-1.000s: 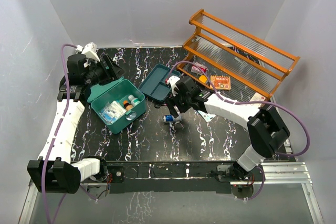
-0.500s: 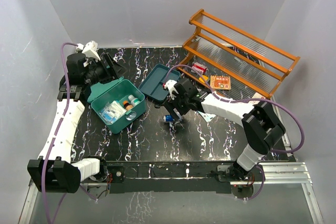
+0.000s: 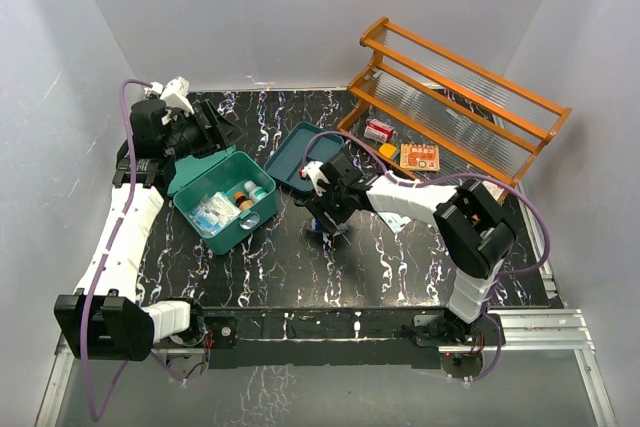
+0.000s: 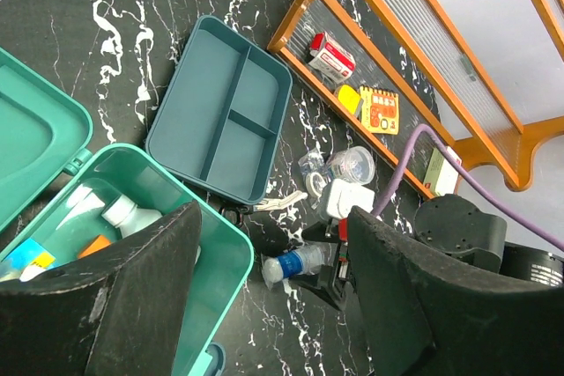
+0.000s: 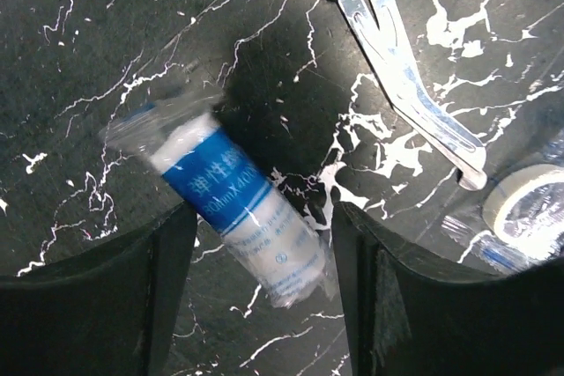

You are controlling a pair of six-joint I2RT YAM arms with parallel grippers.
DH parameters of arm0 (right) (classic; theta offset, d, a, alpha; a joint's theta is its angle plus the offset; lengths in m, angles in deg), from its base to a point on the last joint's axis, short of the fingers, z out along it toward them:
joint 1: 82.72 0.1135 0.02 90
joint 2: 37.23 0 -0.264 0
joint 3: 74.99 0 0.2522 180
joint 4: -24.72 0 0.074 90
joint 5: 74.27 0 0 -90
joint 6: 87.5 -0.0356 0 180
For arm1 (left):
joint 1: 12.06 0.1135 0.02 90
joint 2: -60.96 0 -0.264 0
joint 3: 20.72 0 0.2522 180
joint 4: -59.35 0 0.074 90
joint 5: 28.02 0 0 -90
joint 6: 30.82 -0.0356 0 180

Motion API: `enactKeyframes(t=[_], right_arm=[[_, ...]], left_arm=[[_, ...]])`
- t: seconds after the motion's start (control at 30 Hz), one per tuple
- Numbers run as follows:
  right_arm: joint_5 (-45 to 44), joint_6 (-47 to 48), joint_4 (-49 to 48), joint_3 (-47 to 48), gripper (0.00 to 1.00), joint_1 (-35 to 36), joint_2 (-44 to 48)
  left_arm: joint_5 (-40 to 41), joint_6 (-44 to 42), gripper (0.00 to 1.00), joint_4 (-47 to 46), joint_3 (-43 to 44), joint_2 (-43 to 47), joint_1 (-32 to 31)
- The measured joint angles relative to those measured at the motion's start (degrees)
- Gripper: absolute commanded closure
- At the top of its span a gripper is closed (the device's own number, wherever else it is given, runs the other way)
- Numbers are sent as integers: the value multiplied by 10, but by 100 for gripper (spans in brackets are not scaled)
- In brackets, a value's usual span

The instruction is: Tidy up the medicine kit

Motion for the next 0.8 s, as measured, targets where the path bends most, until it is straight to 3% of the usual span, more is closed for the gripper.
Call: enactKeyframes(t=[0.1, 0.17, 0.37, 0.57, 0.8], right_arm=[[9, -2, -2, 4, 54, 0, -10], [12, -3, -2, 4, 56, 0, -11], [13, -8, -2, 4, 45, 1, -11], [9, -18, -3, 4, 77, 1, -19], [3, -46, -1, 24, 84, 1, -22]], left_arm=[[-3, 2, 34, -2, 0, -3, 0], [-6, 4, 34, -4, 0, -4, 0], [-13, 9, 34, -14, 0, -4, 0], [-22, 18, 34, -23, -3, -5, 0], [-31, 56, 35, -51, -33, -4, -2]])
